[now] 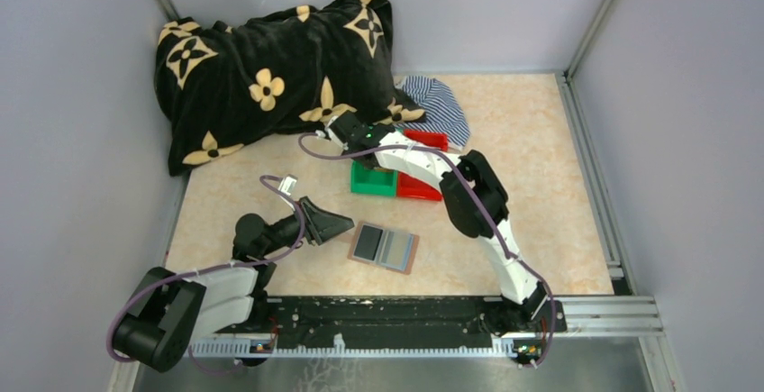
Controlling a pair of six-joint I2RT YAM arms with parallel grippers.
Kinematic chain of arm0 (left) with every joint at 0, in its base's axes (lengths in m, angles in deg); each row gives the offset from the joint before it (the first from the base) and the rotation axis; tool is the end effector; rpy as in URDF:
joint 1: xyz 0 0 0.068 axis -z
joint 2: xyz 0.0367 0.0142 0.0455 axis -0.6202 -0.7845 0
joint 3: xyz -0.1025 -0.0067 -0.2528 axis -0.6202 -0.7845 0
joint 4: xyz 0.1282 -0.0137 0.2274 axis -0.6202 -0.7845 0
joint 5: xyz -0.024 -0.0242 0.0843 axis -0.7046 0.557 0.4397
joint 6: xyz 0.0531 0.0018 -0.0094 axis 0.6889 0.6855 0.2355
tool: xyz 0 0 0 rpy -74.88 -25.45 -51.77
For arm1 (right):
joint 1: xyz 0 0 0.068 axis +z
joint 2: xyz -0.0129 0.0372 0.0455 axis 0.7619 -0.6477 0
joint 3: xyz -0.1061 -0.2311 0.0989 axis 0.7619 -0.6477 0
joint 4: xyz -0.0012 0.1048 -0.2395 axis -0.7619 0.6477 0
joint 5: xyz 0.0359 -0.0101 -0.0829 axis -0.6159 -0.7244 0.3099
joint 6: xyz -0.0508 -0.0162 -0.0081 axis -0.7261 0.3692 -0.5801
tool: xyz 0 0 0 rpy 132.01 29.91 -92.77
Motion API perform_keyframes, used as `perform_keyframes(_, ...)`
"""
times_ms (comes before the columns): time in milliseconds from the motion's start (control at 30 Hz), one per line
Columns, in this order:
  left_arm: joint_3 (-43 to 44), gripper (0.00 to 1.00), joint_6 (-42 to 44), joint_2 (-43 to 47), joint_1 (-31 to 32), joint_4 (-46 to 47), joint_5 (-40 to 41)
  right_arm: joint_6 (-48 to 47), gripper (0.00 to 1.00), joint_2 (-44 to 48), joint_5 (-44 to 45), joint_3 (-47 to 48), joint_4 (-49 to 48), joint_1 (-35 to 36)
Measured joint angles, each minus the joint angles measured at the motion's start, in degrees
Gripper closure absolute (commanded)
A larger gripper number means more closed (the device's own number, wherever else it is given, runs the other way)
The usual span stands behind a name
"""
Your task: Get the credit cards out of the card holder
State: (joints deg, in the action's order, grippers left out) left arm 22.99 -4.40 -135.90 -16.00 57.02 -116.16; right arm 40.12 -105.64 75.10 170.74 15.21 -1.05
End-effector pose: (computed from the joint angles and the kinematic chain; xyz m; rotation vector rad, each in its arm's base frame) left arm 0.1442 -0.0847 0.1731 0.1739 1.6894 -1.6015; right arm 0.3332 0.3569 0.2027 -1.2866 2.1408 -0.3093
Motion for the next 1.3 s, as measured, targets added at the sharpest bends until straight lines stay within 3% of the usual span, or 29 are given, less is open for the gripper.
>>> perform_keyframes(967, 0.0, 0.5, 1.0, -0.1, -0.3, -1.6, 0.4, -4.0, 1.0, 1.4, -1.6, 3.3, -4.2, -1.8)
perform_keyframes(1300, 0.0, 0.5, 1.7, -0.9, -0.3, -2.4, 0.4, -5.1, 1.0, 0.0, -0.5, -1.9, -7.3, -1.8)
